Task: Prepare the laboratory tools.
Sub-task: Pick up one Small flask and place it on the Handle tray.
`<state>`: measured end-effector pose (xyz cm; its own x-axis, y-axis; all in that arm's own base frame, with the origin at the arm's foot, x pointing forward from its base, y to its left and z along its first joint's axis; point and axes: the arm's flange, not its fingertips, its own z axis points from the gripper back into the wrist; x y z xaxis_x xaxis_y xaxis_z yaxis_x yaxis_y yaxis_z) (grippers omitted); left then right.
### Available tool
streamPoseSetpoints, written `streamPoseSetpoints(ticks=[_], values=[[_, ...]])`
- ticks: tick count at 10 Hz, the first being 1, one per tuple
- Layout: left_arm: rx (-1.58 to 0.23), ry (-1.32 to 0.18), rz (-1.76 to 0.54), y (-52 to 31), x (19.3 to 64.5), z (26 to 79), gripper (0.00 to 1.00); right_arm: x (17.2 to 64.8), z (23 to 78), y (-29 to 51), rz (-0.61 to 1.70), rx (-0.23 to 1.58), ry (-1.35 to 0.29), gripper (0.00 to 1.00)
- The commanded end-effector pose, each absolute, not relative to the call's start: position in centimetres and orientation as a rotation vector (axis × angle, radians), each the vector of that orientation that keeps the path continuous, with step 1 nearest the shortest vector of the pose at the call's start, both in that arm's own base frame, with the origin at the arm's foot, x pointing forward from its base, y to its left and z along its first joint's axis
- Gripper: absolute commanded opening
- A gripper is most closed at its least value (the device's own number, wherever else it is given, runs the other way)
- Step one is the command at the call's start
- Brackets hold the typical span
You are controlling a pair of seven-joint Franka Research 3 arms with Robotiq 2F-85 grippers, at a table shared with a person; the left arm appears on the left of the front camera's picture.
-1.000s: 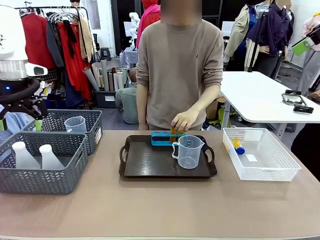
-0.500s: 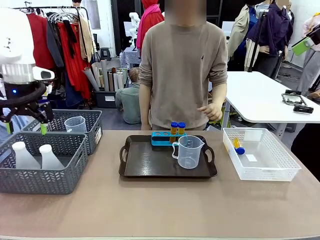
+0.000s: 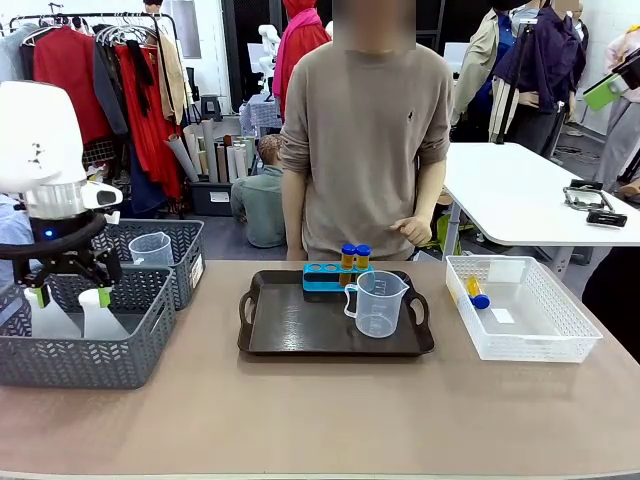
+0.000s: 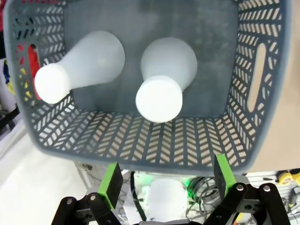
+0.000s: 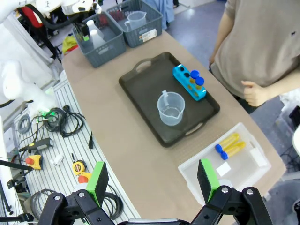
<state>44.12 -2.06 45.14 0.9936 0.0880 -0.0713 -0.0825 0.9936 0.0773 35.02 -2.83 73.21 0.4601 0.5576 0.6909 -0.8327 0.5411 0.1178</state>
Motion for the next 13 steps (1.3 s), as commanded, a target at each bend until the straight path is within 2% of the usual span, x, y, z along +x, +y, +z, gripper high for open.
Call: streamPoseSetpoints(ticks=[1,4,8,13], values=[[0.04,0.034,0.061,-1.4,44.0,43.5,1.0,35.0,73.6,-2.6,0.892,0.515,-0.659,1.0],[0.019,-0.058,0.086,0.0,46.3,43.1,1.0,35.0,73.6,-2.6,0.892,0.515,-0.659,1.0],[0.011,-0.055,0.068,-0.3,48.4,43.2,0.98,35.0,73.6,-2.6,0.892,0.515,-0.659,1.0],[0.01,-0.045,0.059,-0.6,48.4,43.2,0.01,35.0,73.6,-2.6,0.892,0.515,-0.659,1.0]])
